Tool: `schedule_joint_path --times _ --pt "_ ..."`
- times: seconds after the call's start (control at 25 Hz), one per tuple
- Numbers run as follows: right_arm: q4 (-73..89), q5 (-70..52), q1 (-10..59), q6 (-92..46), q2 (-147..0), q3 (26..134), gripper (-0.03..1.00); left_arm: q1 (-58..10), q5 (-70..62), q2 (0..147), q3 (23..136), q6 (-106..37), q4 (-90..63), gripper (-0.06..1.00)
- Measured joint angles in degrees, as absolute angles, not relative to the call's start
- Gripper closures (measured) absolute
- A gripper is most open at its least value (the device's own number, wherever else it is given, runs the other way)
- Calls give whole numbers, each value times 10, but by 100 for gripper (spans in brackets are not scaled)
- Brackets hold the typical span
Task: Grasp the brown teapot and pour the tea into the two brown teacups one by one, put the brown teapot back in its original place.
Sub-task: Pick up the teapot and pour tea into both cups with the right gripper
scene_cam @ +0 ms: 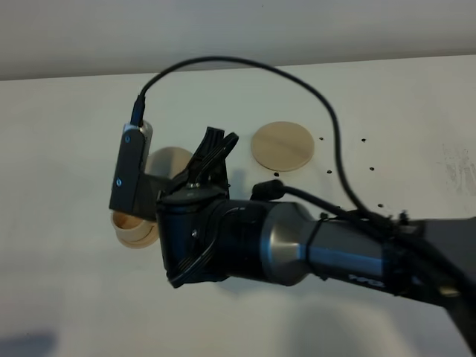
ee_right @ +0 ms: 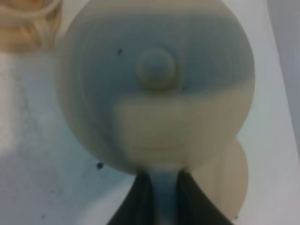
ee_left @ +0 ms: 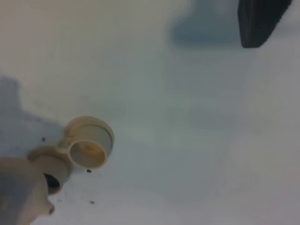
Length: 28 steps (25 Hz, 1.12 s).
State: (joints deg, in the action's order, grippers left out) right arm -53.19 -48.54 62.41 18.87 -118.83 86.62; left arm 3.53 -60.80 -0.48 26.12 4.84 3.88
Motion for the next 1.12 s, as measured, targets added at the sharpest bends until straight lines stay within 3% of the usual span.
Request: schedule_joint_path --times 1.12 --pt "-634 -539 648 184 -1231 866 87 35 -608 -5 261 48 39 51"
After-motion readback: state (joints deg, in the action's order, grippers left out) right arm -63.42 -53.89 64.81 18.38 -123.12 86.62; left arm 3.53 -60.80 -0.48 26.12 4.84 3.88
